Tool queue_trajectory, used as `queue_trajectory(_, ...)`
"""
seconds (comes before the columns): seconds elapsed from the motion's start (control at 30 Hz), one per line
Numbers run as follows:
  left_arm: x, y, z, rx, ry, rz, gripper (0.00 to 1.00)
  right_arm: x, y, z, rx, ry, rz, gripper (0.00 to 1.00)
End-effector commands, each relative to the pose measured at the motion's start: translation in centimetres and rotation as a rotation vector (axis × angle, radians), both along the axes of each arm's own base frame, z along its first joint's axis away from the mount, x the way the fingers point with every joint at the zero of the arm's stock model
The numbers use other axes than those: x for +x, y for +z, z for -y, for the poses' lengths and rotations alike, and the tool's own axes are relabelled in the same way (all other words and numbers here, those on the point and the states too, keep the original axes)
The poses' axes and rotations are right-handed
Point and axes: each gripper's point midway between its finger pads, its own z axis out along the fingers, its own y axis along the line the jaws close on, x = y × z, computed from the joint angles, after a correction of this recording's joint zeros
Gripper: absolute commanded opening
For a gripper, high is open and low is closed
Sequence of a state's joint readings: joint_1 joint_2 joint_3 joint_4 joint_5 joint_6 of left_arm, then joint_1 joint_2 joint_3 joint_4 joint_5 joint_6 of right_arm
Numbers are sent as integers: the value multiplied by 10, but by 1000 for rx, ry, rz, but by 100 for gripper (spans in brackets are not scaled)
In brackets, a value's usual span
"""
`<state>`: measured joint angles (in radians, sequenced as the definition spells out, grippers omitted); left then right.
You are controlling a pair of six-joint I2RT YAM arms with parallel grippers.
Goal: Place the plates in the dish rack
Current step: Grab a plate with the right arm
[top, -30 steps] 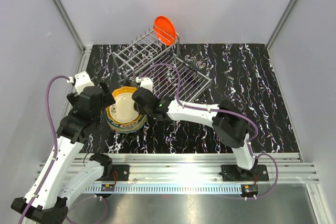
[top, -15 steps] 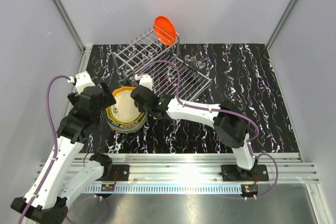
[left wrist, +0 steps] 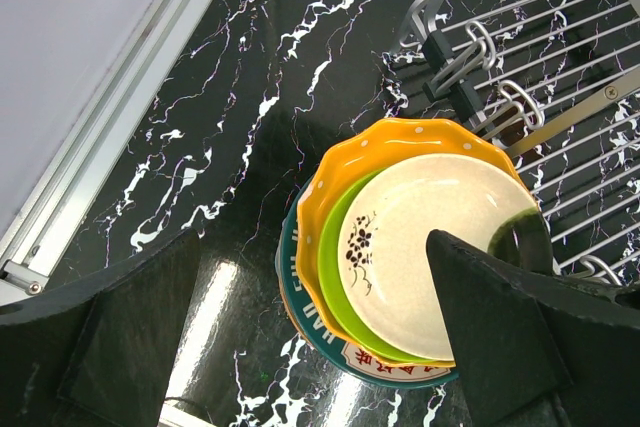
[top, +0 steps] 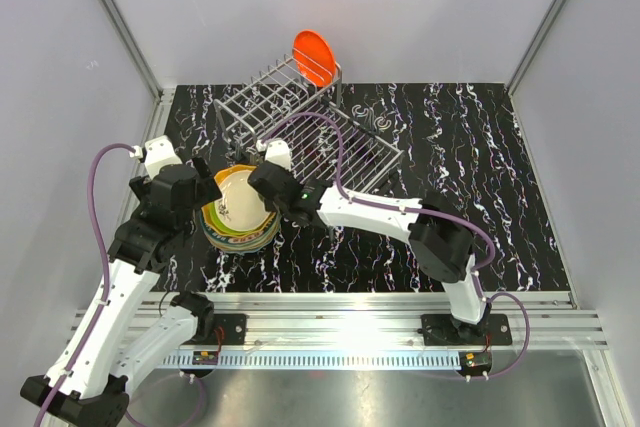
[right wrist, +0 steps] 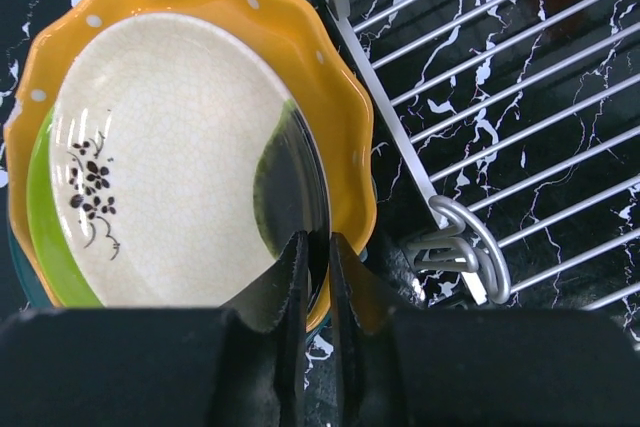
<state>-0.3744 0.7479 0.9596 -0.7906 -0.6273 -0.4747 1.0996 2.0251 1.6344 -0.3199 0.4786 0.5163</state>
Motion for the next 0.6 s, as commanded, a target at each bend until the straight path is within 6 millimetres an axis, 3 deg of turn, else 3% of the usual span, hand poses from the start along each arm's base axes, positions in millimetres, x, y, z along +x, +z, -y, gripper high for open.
queue_trajectory(0.0,7,12,4,-17,-10,52,99,1,53,5,63,-11,78,9)
queue_trajectory(0.23,6,14,2,-17,-1,60,99,-4,93,-2,190,8,92,0)
queue_trajectory(0.57,4,15,1,-17,1,63,99,-6,96,3,242,5,74,0)
